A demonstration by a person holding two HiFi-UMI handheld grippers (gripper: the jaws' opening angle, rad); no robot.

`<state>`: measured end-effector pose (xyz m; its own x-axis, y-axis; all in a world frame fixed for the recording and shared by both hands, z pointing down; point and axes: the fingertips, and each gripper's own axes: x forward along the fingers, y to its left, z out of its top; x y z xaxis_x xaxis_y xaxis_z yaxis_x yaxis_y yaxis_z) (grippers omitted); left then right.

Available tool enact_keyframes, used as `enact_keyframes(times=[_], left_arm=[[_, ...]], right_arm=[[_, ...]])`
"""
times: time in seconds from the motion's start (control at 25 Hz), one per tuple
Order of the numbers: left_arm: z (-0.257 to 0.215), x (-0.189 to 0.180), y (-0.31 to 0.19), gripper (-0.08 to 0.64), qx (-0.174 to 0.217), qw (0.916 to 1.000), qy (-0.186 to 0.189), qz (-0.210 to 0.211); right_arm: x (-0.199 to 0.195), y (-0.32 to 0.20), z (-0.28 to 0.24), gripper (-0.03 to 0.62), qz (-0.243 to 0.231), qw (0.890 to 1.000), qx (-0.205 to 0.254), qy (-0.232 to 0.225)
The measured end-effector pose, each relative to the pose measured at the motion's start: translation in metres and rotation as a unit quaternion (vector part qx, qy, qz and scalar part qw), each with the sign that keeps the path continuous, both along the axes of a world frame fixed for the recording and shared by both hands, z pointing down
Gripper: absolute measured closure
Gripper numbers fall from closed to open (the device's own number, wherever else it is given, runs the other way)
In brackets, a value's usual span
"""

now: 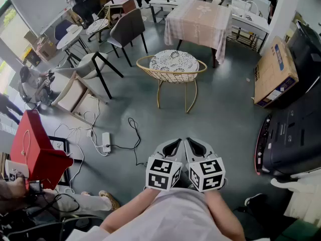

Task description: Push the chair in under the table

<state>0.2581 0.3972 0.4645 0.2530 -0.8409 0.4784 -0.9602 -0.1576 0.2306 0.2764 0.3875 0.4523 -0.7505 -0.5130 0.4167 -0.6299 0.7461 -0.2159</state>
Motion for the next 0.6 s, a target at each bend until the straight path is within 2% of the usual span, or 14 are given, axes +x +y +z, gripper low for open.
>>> enact_keyframes(times=[0.36,0.6], left_arm=[[0.005,-0.003,-0.012,0.555,-0.005,0.9999,0.006,0.012],[0.006,-0.033,-0.027,0.555,0.003,0.9999,0.011,0.010]], right_arm=[[-0.004,-0.012,0.006,0.588,0.008,1.000,-0.014,-0.004],[-0.034,-0.027,0.005,0.588,0.000,1.000,-0.008,0.005]])
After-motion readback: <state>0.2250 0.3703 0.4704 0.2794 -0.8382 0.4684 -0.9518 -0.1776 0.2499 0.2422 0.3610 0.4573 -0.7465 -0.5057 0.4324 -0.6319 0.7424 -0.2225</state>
